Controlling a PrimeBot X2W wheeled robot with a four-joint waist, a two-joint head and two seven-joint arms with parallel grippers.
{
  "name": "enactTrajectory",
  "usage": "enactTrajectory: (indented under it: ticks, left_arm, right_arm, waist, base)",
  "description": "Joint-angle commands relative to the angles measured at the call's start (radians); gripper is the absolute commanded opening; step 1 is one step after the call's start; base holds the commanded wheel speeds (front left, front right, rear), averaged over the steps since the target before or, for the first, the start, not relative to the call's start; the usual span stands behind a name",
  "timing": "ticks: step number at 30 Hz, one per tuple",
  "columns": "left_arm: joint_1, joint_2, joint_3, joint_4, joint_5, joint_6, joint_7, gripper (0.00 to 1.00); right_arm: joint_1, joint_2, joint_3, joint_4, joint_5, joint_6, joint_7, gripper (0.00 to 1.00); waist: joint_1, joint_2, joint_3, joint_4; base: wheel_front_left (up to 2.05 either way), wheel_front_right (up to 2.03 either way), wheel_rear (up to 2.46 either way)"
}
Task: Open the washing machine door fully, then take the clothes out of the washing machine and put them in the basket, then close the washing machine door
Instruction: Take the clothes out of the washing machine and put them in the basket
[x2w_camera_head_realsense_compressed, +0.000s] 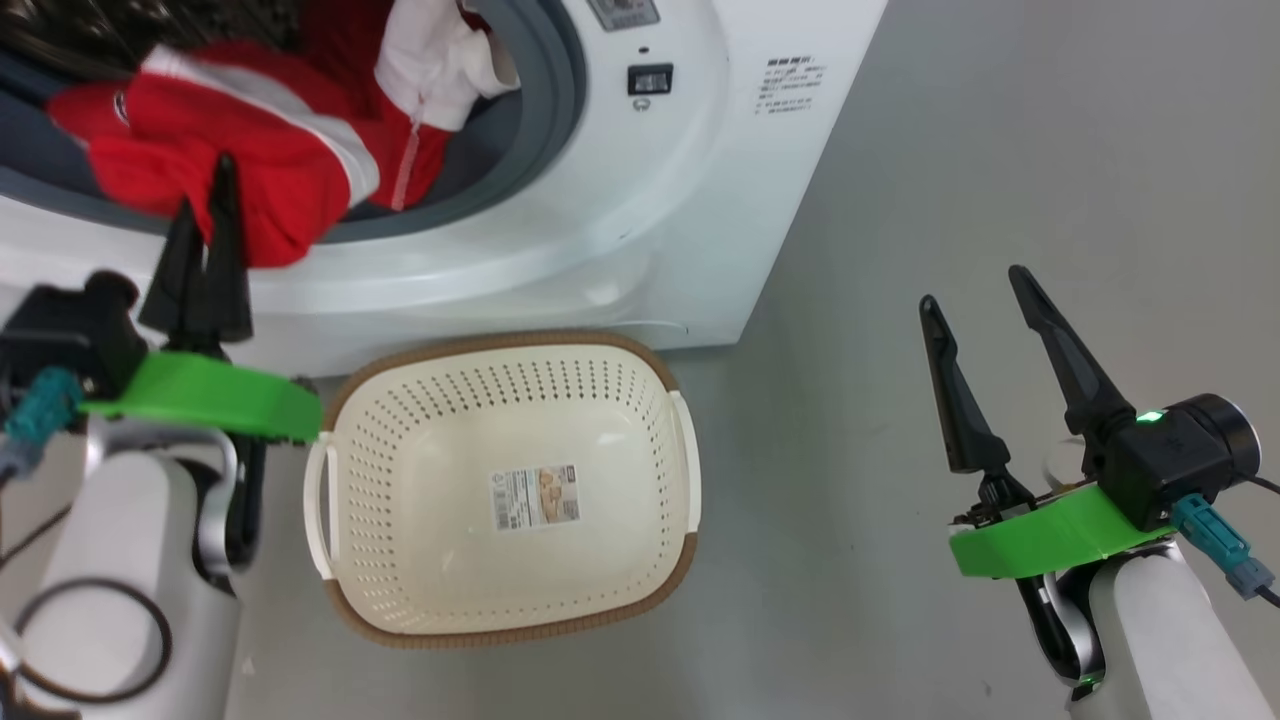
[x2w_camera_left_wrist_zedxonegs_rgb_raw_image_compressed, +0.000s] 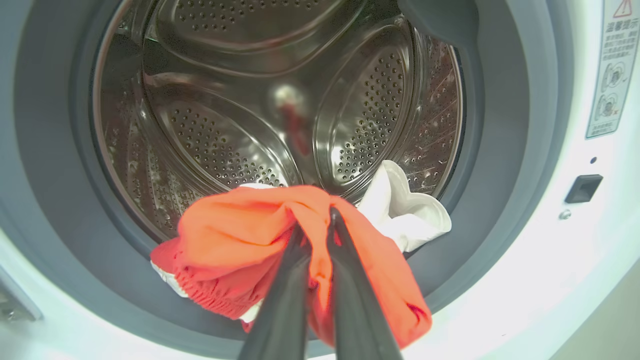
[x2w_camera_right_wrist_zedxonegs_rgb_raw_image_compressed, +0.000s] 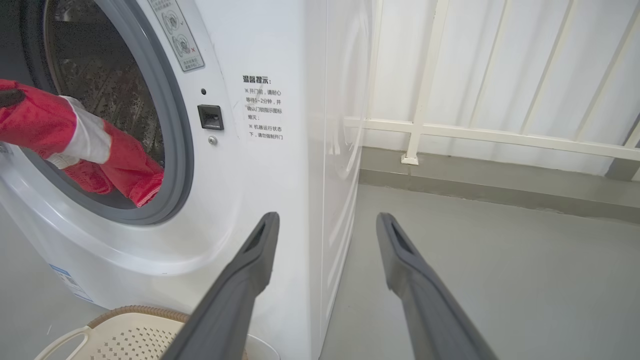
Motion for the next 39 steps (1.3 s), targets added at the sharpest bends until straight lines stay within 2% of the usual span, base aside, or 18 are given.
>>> enactTrajectory:
  ticks: [1,14,27,33,39]
  left_arm:
    - [0.037,0.030,0.040,-0.052,0.016,-0.009,-0.009,0.00]
    - [0.219,-0.019,0.077,-0.196,0.048,-0.013,-0.009,0.00]
    - [0.364,-0.061,0.054,-0.309,0.074,0.015,-0.009,0.00]
    - [0.396,-0.078,0.037,-0.293,0.051,0.011,0.004,0.00]
    - [0.374,-0.086,0.021,-0.203,0.043,-0.006,-0.001,0.00]
  right_arm:
    - [0.019,0.000,0.018,-0.019,0.011,0.005,-0.006,1.00]
    - [0.062,0.000,0.002,-0.027,0.020,0.005,-0.006,1.00]
    - [0.112,0.000,-0.013,-0.044,0.030,0.005,-0.006,1.00]
    - [0.113,0.000,-0.015,-0.046,0.036,0.005,-0.006,1.00]
    - [0.108,0.000,-0.006,-0.049,0.036,0.005,-0.006,1.00]
  waist:
    - [0.0000,0.0000,-0.034,0.004]
    - [0.0000,0.0000,-0.132,0.003]
    - [0.0000,0.0000,-0.183,0.007]
    - [0.0000,0.0000,-0.182,0.015]
    - [0.0000,0.0000,-0.166,0.028]
  base:
    - [0.00,0.00,0.00]
    - [0.00,0.00,0.00]
    - [0.00,0.00,0.00]
    - [0.00,0.00,0.00]
    - [0.00,0.00,0.00]
